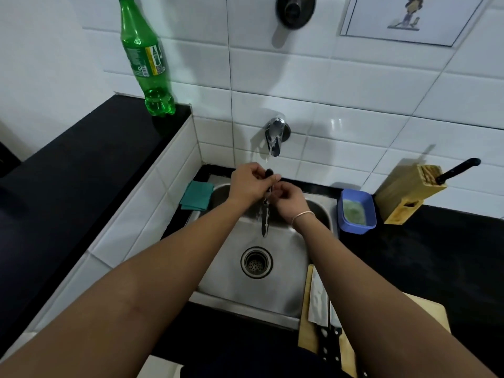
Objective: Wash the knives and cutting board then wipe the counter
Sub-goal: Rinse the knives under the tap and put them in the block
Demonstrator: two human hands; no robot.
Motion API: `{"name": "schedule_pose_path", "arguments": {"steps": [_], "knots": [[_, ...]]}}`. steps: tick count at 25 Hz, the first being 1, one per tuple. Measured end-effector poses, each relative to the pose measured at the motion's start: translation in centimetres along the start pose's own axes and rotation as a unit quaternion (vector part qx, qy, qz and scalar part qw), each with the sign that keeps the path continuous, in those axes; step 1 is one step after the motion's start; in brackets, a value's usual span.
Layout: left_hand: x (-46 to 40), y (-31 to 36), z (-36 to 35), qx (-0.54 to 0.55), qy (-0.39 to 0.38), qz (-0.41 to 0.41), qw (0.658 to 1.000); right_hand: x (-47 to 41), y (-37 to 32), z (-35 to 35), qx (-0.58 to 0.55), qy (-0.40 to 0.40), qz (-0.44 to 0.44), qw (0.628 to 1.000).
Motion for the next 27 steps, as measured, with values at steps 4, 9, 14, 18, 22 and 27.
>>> {"name": "schedule_pose_path", "arguments": {"steps": [4,9,14,18,22,27], "knots": [[-2.3,-0.6,0.2,0.079,0.0,0.0,0.997,-2.5,-0.2,-0.3,0.0,0.011,0.004,1.0],[-4.6,-0.6,0.2,0.128,-0.003,0.044,0.991,-3.6,-1.0,-1.0,-0.016,0.014,-0.012,1.0],[-5.7,0.2,-0.1,0.115,0.029,0.068,0.991,-4.0,-2.0,-0.5,-0.021,0.034,-0.021,0.999],[-6.4,1.5,0.5,0.102,0.079,0.076,0.989,-3.6,-1.2,-0.3,0.048,0.037,-0.023,0.998],[-7.2,2.4,1.8,0.089,0.123,0.075,0.986,-1.5,0.9,-0.5,0.08,-0.049,-0.006,0.996],[-6.3,1.4,1.8,0.07,0.126,0.089,0.986,-0.1,2.5,0.1,0.111,-0.131,-0.016,0.985]]}}
Point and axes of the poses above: each hand's wrist, its own x-axis away from the middle knuckle, its own z-axis out of the back of the hand, y = z × x, the point moved 1 cm from there along -x, towards the middle knuckle, and after that the axes turned 9 degrees about z, right-handed, at the moved point
